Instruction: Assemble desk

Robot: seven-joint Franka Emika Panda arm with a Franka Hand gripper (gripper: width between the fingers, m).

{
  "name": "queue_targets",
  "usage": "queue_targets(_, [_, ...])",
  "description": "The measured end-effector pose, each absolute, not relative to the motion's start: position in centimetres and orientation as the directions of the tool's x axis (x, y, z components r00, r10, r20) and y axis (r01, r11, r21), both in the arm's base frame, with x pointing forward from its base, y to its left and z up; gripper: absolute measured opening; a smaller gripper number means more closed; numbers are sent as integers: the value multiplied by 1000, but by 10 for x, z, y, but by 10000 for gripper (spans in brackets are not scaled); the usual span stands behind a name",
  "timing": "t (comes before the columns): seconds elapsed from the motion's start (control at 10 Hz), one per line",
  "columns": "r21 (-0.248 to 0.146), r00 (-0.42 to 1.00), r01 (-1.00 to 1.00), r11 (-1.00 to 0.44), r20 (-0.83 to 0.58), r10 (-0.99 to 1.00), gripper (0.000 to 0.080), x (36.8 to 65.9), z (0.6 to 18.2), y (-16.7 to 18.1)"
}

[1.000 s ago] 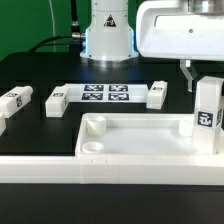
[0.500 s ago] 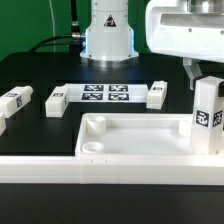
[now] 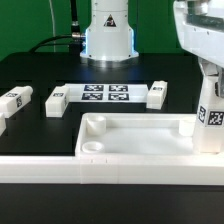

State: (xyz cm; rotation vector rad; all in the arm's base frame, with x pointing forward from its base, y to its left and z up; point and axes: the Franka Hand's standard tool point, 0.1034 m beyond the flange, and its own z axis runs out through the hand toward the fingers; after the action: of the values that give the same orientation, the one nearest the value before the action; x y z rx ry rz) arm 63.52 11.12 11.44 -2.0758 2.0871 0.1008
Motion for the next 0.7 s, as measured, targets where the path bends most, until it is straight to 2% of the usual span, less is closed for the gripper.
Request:
queue_targets(0.1, [-84,-97,-990,117,-212,-972,291,636,114,112])
queue_targets(0.3, [-85,-85,-991,105,-212,-974,291,636,114,112])
queue_targets(0.4, [-92,-45,-994,66,-208,-977,383,636,113,112])
queue_targets(0.5, [-97,28,-995,-9,-200,-979,521,635,113,111])
queue_targets(0.6, [-100,107,-991,-89,-194,-975,608,634,114,112])
queue_targets(0.7, [-118,198,-977,-178,-184,-963,641,634,113,112])
